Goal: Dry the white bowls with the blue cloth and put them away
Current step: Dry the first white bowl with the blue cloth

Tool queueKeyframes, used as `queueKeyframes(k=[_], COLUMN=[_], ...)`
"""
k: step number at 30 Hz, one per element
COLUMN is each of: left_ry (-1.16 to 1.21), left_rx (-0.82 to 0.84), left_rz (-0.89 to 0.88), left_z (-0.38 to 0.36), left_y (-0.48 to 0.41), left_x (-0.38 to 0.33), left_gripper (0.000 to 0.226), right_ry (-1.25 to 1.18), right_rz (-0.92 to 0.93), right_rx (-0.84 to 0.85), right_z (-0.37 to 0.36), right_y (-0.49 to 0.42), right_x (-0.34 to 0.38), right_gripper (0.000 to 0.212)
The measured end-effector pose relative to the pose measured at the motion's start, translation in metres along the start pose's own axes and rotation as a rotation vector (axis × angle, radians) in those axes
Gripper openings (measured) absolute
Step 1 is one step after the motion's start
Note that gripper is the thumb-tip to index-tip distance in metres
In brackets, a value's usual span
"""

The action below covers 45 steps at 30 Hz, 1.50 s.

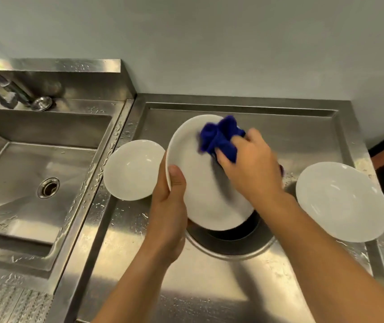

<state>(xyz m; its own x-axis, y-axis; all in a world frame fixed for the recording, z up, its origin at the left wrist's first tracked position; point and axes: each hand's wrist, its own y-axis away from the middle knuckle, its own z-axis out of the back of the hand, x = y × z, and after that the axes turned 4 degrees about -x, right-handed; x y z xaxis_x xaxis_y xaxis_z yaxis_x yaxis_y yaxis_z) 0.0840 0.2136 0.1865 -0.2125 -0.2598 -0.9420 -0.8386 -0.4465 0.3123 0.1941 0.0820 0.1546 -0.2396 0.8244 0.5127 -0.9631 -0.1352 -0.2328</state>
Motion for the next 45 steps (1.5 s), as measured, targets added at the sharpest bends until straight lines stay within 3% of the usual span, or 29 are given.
queueKeyframes(k=[2, 4, 7, 9, 11, 13, 14, 16, 19, 21, 24, 26, 29, 34, 45], left_ry=[0.009, -0.013, -0.103, -0.119, -0.085, -0.032, -0.008, 0.033, 0.050, 0.024, -0.019, -0.054, -0.085, -0.195, -0.274], left_rx=[0.012, 0.005, 0.003, 0.049, 0.077, 0.111, 0.119, 0.092, 0.069, 0.078, 0.078, 0.088, 0.144, 0.257, 0.294], left_rz=[0.009, -0.022, -0.108, -0.097, -0.024, 0.039, 0.060, 0.078, 0.043, 0.047, 0.106, 0.148, 0.186, 0.182, 0.287], left_z=[-0.008, -0.008, 0.004, 0.006, -0.003, -0.017, -0.023, -0.029, -0.024, -0.020, -0.021, -0.021, -0.023, -0.029, -0.026], left_y=[-0.002, -0.010, -0.017, -0.012, 0.000, 0.011, 0.014, 0.017, 0.026, 0.037, 0.053, 0.059, 0.061, 0.065, 0.094], left_x=[0.000, -0.004, -0.003, 0.005, 0.014, 0.019, 0.018, 0.018, 0.022, 0.029, 0.047, 0.062, 0.090, 0.132, 0.204], left_gripper=[0.065, 0.059, 0.054, 0.047, 0.050, 0.046, 0.043, 0.048, 0.044, 0.041, 0.032, 0.024, 0.031, 0.025, 0.029], right_ry=[-0.387, -0.613, -0.391, -0.066, 0.089, -0.103, -0.267, -0.480, -0.355, -0.404, -0.802, -0.850, -0.819, -0.757, -0.584], right_rz=[-0.026, 0.047, 0.183, 0.192, 0.066, -0.042, -0.042, 0.010, 0.137, 0.036, -0.320, -0.425, -0.490, -0.583, -0.619], right_rx=[0.025, 0.224, 0.503, 0.441, 0.169, -0.045, -0.058, 0.077, 0.296, 0.192, -0.001, -0.058, -0.087, -0.097, 0.065], right_z=[-0.011, -0.013, 0.001, 0.007, 0.010, 0.009, 0.010, 0.018, 0.038, 0.056, 0.083, 0.091, 0.089, 0.068, 0.021], right_y=[-0.003, 0.009, 0.038, 0.036, 0.025, 0.018, 0.018, 0.032, 0.063, 0.075, 0.086, 0.098, 0.121, 0.169, 0.245], right_x=[0.034, 0.046, 0.010, -0.025, -0.035, -0.017, -0.004, 0.009, -0.004, -0.023, -0.042, -0.053, -0.068, -0.100, -0.139], right_gripper=[0.015, 0.011, 0.028, 0.030, 0.030, 0.026, 0.022, 0.015, 0.026, 0.028, 0.031, 0.038, 0.044, 0.031, 0.034])
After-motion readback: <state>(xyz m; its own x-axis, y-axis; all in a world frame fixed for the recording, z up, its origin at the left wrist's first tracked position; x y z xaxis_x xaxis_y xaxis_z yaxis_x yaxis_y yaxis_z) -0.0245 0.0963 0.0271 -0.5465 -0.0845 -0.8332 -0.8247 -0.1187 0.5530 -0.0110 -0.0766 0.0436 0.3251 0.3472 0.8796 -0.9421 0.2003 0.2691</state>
